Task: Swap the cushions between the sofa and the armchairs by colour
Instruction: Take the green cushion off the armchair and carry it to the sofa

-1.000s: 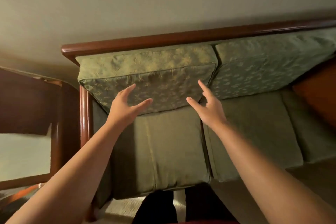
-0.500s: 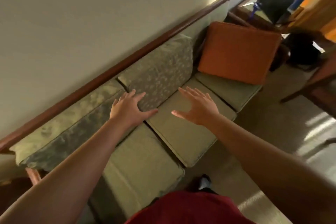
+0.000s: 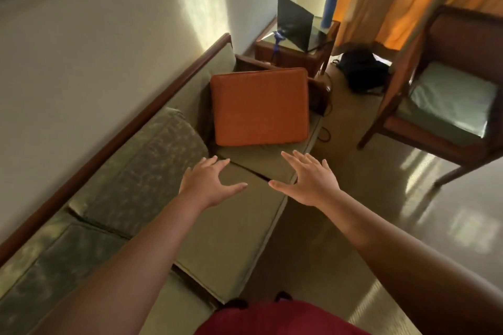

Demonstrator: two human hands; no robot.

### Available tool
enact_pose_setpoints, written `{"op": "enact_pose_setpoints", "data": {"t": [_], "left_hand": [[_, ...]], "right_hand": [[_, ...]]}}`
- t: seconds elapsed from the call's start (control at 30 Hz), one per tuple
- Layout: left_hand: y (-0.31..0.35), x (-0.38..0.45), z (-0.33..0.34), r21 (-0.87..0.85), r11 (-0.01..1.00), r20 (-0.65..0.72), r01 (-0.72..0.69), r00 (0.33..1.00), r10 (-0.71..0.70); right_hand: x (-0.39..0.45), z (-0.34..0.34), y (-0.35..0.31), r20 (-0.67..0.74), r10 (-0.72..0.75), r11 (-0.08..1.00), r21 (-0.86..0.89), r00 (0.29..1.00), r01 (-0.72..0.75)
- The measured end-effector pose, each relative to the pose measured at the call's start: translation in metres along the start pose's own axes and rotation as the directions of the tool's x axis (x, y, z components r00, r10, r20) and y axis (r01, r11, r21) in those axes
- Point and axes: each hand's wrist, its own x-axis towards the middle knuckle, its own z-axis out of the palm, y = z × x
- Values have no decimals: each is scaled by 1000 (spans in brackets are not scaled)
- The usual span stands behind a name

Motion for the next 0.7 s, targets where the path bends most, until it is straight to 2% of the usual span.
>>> {"op": "enact_pose_setpoints", "data": {"t": [0.17,0.3,0.53,0.7], "left_hand": [[76,73,1,-26,997,25,-68,997,69],[138,144,0,28,986,73,-165,984,162],[239,282,-5,44,940,106,-339,937,333],[287,364,-15,19,932,93,-363,928,360]], "right_hand": [[32,-33,73,-64,63,997,52,996,-59],[61,-58,128,-109,120,989,101,987,-109],[133,-103,219,-141,262,958,155,955,-240],[193,-124,262,-140,257,955,190,956,-228]]}}
